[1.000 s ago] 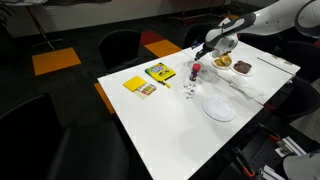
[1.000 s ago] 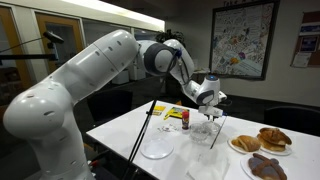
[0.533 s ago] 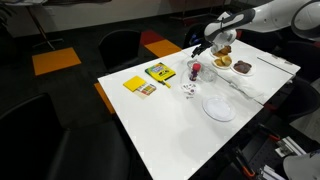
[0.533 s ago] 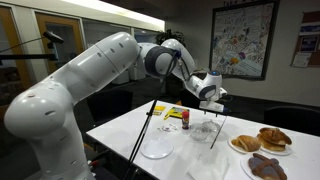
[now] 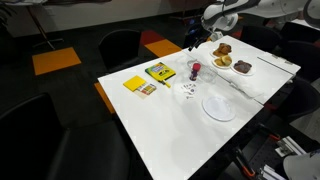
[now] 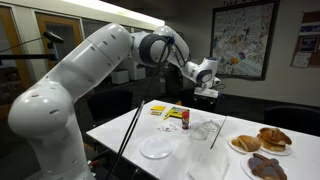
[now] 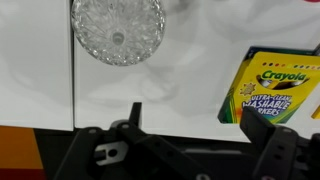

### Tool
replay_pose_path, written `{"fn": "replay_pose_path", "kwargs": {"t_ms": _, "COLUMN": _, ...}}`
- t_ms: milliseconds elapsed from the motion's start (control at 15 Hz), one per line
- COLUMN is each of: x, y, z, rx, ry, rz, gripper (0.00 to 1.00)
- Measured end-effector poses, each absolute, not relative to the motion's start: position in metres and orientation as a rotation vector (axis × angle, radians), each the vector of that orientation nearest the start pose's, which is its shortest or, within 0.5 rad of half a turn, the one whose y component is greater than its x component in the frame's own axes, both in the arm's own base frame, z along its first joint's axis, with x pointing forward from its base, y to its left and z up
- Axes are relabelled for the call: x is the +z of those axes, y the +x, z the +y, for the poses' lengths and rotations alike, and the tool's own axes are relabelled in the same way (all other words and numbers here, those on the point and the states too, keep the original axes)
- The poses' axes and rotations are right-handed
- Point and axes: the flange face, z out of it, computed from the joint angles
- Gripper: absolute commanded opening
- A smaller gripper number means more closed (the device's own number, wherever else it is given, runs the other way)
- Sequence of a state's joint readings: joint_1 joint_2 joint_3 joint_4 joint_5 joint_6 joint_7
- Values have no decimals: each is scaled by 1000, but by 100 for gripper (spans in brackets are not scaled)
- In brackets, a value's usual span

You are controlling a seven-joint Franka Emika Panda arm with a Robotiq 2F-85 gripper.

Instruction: Remove the lid from the glass container and put one sachet in the container.

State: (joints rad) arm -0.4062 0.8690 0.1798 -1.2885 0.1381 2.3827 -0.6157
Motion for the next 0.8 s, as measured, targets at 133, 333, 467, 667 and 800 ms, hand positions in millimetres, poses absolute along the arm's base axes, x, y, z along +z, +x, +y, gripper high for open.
{"fn": "replay_pose_path", "kwargs": {"t_ms": 133, "x": 273, "y": 739, "z": -192, "rx": -472, "ry": -2969, "rz": -364, "gripper": 100}}
{"fn": "replay_pose_path", "kwargs": {"t_ms": 333, "x": 292, "y": 724, "z": -167, "rx": -446, "ry": -2969, "rz": -417, "gripper": 100}}
{"fn": "replay_pose_path", "kwargs": {"t_ms": 467, "x": 297, "y": 710, "z": -151, "rx": -415, "ry": -2967, "rz": -446, "gripper": 100}}
{"fn": "replay_pose_path", "kwargs": {"t_ms": 667, "x": 299, "y": 687, "z": -129, "rx": -377, "ry": -2952, "rz": -488, "gripper": 100}}
{"fn": "replay_pose_path", "kwargs": {"t_ms": 800, "x": 295, "y": 672, "z": -114, "rx": -364, "ry": -2909, "rz": -515, "gripper": 100}}
